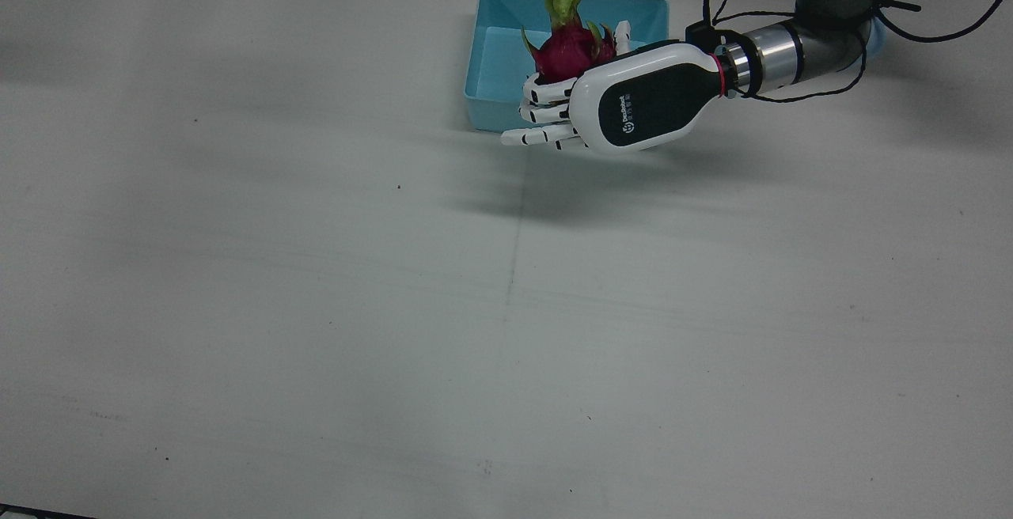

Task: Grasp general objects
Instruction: 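Carry the dragon fruit toward the blue tray and lower it in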

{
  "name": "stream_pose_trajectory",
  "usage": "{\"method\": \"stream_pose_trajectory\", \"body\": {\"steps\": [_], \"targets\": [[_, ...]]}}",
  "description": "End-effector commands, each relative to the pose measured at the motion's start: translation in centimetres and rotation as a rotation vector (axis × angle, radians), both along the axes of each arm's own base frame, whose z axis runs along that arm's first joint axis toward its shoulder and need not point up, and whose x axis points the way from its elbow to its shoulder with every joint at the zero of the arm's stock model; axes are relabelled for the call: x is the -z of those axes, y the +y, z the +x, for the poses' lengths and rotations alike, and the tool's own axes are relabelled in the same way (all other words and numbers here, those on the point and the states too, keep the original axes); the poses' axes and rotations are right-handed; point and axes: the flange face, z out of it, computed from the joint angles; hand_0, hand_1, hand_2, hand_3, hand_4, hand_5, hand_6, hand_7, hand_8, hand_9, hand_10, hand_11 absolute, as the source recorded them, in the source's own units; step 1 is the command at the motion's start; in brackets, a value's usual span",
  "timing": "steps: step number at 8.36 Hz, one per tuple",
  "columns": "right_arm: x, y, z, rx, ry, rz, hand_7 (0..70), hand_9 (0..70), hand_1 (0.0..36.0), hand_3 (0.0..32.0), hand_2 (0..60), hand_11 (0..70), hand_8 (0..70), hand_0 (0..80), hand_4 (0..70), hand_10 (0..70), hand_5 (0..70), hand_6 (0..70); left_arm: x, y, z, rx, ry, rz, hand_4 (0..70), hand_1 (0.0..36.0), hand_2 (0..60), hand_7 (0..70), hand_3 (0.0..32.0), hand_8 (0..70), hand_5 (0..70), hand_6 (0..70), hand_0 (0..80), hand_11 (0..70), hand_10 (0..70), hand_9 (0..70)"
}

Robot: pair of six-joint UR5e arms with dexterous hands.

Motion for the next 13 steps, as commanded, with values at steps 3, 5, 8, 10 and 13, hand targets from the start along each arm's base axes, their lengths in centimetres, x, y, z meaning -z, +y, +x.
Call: {"method": "stream_pose_trajectory", "body": {"steps": [3, 5, 8, 10, 13], "targets": [[0.0, 0.0, 0.0, 0.0, 0.0, -0.001, 0.0, 0.0, 0.0, 0.0, 0.0, 0.0, 0.0, 0.0, 0.0, 0.0, 0.0, 0.0, 0.6, 4.9, 3.6, -0.113, 0.037, 0.022, 12.4, 36.0, 60.0, 41.7, 0.0, 12.6, 70.0, 30.8, 45.7, 43.6, 28.7, 15.5], [0.0, 0.0, 0.0, 0.0, 0.0, 0.001, 0.0, 0.0, 0.0, 0.0, 0.0, 0.0, 0.0, 0.0, 0.0, 0.0, 0.0, 0.0, 0.7, 7.1, 5.1, -0.157, 0.046, 0.026, 2.6, 27.5, 57.7, 25.3, 0.0, 2.5, 70.0, 14.7, 49.8, 14.1, 8.1, 3.9], [0.0, 0.0, -0.1, 0.002, 0.0, -0.001, 0.0, 0.0, 0.0, 0.0, 0.0, 0.0, 0.0, 0.0, 0.0, 0.0, 0.0, 0.0, 0.7, 7.0, 5.0, -0.155, 0.046, 0.027, 0.0, 11.3, 0.0, 8.6, 0.0, 0.0, 70.0, 0.6, 50.3, 0.0, 0.0, 0.3], [-0.1, 0.0, 0.0, 0.0, 0.0, -0.001, 0.0, 0.0, 0.0, 0.0, 0.0, 0.0, 0.0, 0.0, 0.0, 0.0, 0.0, 0.0, 0.5, 6.9, 5.0, -0.153, 0.042, 0.024, 3.3, 10.9, 0.0, 8.3, 7.4, 0.0, 13.9, 0.0, 50.3, 0.0, 0.0, 0.2], [-0.1, 0.0, 0.0, 0.0, 0.0, -0.001, 0.0, 0.0, 0.0, 0.0, 0.0, 0.0, 0.0, 0.0, 0.0, 0.0, 0.0, 0.0, 0.5, 6.9, 5.0, -0.154, 0.044, 0.026, 1.8, 8.3, 0.0, 6.0, 17.0, 0.0, 0.0, 0.0, 48.8, 0.0, 0.0, 0.0]]}}
